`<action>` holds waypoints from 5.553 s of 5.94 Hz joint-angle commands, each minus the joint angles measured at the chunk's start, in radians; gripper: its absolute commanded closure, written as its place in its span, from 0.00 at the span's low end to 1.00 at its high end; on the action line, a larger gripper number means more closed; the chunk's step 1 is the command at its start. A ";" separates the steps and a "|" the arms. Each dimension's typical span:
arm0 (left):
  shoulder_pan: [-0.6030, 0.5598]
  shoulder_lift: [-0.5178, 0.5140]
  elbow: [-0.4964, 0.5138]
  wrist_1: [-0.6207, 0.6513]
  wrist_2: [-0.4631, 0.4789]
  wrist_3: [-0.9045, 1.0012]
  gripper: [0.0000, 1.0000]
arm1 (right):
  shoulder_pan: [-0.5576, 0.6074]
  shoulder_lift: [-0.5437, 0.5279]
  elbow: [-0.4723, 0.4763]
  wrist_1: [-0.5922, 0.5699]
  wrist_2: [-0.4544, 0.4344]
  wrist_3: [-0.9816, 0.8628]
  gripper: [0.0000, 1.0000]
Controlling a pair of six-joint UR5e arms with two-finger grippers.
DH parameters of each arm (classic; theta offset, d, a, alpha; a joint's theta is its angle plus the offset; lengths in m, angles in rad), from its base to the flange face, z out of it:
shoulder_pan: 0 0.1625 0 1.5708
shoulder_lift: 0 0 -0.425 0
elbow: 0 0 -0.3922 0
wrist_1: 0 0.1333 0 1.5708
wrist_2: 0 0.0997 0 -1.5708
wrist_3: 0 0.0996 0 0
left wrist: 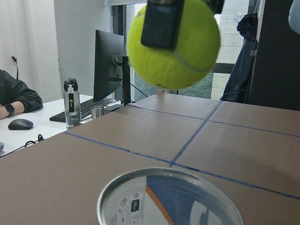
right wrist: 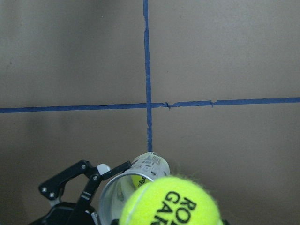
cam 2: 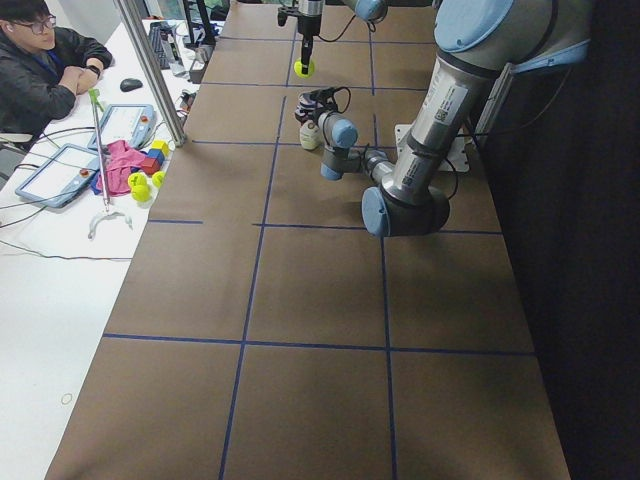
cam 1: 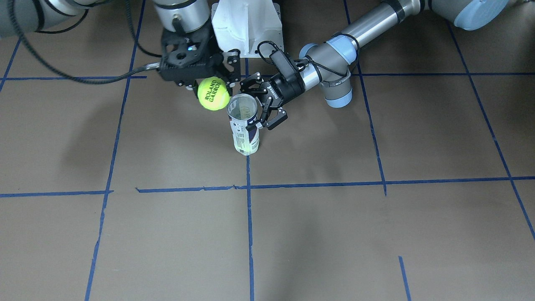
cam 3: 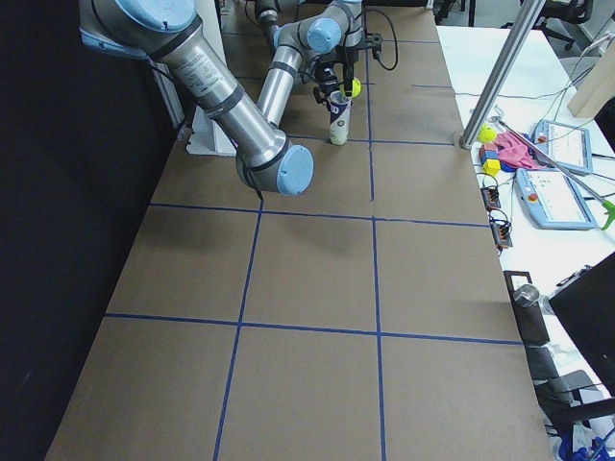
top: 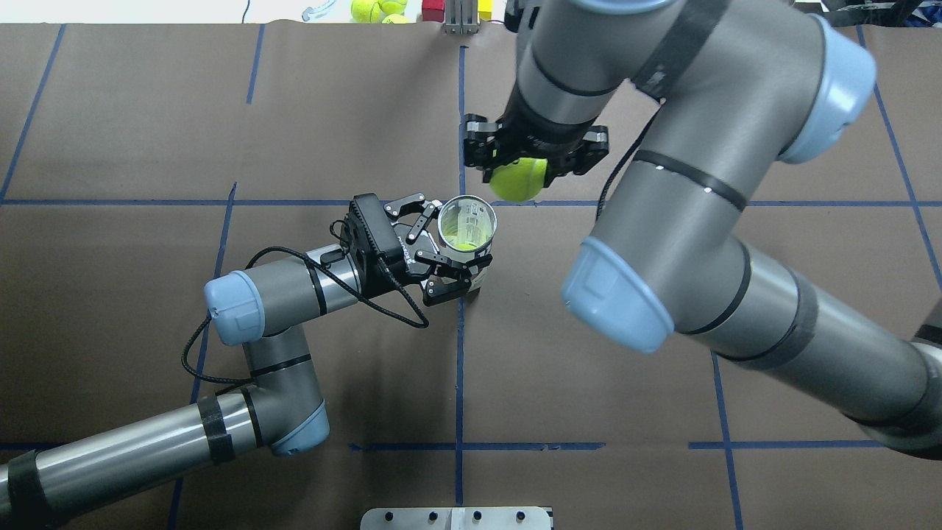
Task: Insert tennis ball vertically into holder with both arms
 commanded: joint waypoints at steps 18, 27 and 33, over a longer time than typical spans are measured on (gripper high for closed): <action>-0.065 -0.001 -0.146 0.034 0.008 -0.052 0.09 | 0.285 -0.381 0.028 0.061 0.087 -0.788 0.00; -0.505 0.087 -0.391 1.195 -0.298 0.163 0.00 | 0.810 -0.794 -0.021 0.103 0.276 -1.620 0.00; -0.916 0.457 -0.309 1.585 -0.718 0.289 0.00 | 0.876 -0.933 -0.228 0.306 0.364 -1.560 0.00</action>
